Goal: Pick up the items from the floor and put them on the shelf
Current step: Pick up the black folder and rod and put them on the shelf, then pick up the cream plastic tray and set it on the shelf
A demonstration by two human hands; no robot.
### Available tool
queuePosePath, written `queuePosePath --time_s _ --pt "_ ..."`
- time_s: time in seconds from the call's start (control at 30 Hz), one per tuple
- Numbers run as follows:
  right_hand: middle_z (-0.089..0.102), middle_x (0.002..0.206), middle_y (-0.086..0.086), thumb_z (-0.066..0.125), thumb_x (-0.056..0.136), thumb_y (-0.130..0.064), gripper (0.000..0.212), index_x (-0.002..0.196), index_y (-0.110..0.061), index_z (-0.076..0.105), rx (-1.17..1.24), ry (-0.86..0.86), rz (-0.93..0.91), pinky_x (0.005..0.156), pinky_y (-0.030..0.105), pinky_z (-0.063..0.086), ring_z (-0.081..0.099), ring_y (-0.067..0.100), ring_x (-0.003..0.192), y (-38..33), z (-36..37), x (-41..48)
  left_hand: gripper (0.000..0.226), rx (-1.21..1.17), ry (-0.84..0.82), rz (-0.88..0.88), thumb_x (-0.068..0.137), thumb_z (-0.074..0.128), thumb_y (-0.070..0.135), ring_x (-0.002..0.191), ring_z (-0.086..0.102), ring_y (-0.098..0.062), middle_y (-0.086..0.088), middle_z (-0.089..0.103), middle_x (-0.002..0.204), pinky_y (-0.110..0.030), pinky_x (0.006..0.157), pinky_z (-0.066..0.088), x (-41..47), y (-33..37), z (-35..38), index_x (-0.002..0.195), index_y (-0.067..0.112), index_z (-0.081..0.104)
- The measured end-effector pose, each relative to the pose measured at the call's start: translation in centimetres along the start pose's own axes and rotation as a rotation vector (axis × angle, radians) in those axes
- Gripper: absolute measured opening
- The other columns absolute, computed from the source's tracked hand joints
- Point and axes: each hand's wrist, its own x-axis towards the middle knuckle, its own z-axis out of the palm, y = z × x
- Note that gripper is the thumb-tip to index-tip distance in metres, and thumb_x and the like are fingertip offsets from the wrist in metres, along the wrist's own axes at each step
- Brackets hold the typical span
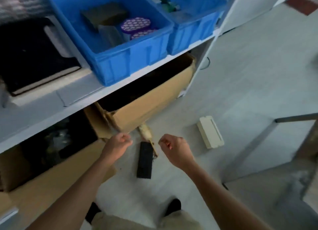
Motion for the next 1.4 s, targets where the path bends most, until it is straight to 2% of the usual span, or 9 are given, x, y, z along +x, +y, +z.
queuePosePath --time_s 0.17,0.33,0.43,0.5,0.63,0.77,0.9,1.1,1.4 --pt "0.073 0.083 -0.003 0.059 0.090 -0.024 0.013 0.088 -0.024 0.073 0.134 0.071 0.389 0.073 0.030 0.052 0.066 0.015 0.078 15.0 -8.2 -1.1 0.009 -0.056 -0.167 -0.131 0.079 0.073 0.022 0.069 0.064 -0.025 -0.014 0.073 0.084 -0.036 0.077 0.053 2.1 6.2 14.6 0.085 0.017 0.069" --pt "0.069 0.062 0.001 0.062 0.088 -0.017 0.013 0.079 -0.018 0.072 0.410 0.067 0.819 0.069 0.035 0.055 0.060 0.015 0.057 29.5 -9.9 3.3 0.028 0.025 -0.297 -0.223 0.055 0.072 0.040 0.083 0.068 -0.038 -0.005 0.069 0.073 -0.048 0.083 0.054 12.2 6.2 26.4 0.072 0.018 0.068" --pt "0.068 0.062 0.001 0.061 0.089 -0.018 0.014 0.081 -0.015 0.073 0.445 0.059 1.009 0.065 0.031 0.052 0.059 0.015 0.056 39.1 -7.7 7.0 0.008 0.171 -0.322 -0.185 0.081 0.071 0.026 0.089 0.066 -0.026 -0.003 0.071 0.093 -0.034 0.080 0.051 18.3 11.1 31.5 0.086 0.022 0.066" --pt "0.068 0.065 0.002 0.060 0.091 -0.019 0.016 0.080 -0.016 0.071 0.469 0.057 1.100 0.064 0.027 0.048 0.060 0.015 0.057 45.7 -5.6 10.2 0.019 0.281 -0.324 -0.136 0.082 0.069 0.028 0.100 0.067 -0.027 -0.006 0.073 0.107 -0.035 0.087 0.053 25.2 12.1 36.4 0.099 0.021 0.069" --pt "0.072 0.098 0.011 0.057 0.093 -0.020 0.020 0.108 -0.014 0.070 0.508 0.061 1.154 0.086 0.036 0.054 0.068 0.025 0.091 59.6 0.1 18.6 0.038 0.511 -0.344 0.017 0.088 0.067 0.030 0.115 0.062 -0.028 -0.008 0.067 0.125 -0.033 0.093 0.048 40.8 12.4 49.0 0.123 0.016 0.064" --pt "0.048 0.144 0.018 0.068 0.091 -0.026 0.073 0.151 -0.008 0.031 0.671 0.260 1.297 0.103 0.043 0.043 0.053 0.033 0.123 71.5 5.5 26.5 0.065 0.646 -0.350 0.129 0.083 0.070 0.035 0.125 0.054 -0.033 -0.015 0.051 0.141 -0.039 0.100 0.046 53.8 11.9 62.7 0.142 0.018 0.047" --pt "0.035 0.153 0.019 0.075 0.083 -0.044 0.104 0.155 -0.011 0.007 1.025 0.380 1.462 0.107 0.056 0.043 0.043 0.041 0.134 80.9 11.2 31.4 0.091 0.630 -0.326 0.161 0.076 0.076 0.039 0.136 0.043 -0.035 -0.017 0.039 0.151 -0.042 0.109 0.040 62.6 11.2 74.0 0.151 0.014 0.031" --pt "0.041 0.142 0.012 0.077 0.084 -0.023 0.080 0.146 -0.017 0.027 1.275 0.438 1.395 0.083 0.054 0.054 0.048 0.037 0.124 83.3 13.7 32.1 0.086 0.651 -0.291 0.180 0.063 0.075 0.033 0.124 0.055 -0.030 -0.010 0.055 0.136 -0.041 0.104 0.047 63.8 9.7 76.5 0.143 0.018 0.048" --pt "0.053 0.131 0.007 0.074 0.084 -0.021 0.062 0.138 -0.022 0.042 1.103 0.389 1.279 0.079 0.046 0.053 0.055 0.031 0.111 65.4 0.8 21.4 0.067 0.290 -0.178 -0.035 0.064 0.076 0.026 0.109 0.061 -0.024 -0.006 0.057 0.128 -0.031 0.094 0.050 42.7 12.3 56.0 0.128 0.022 0.057"
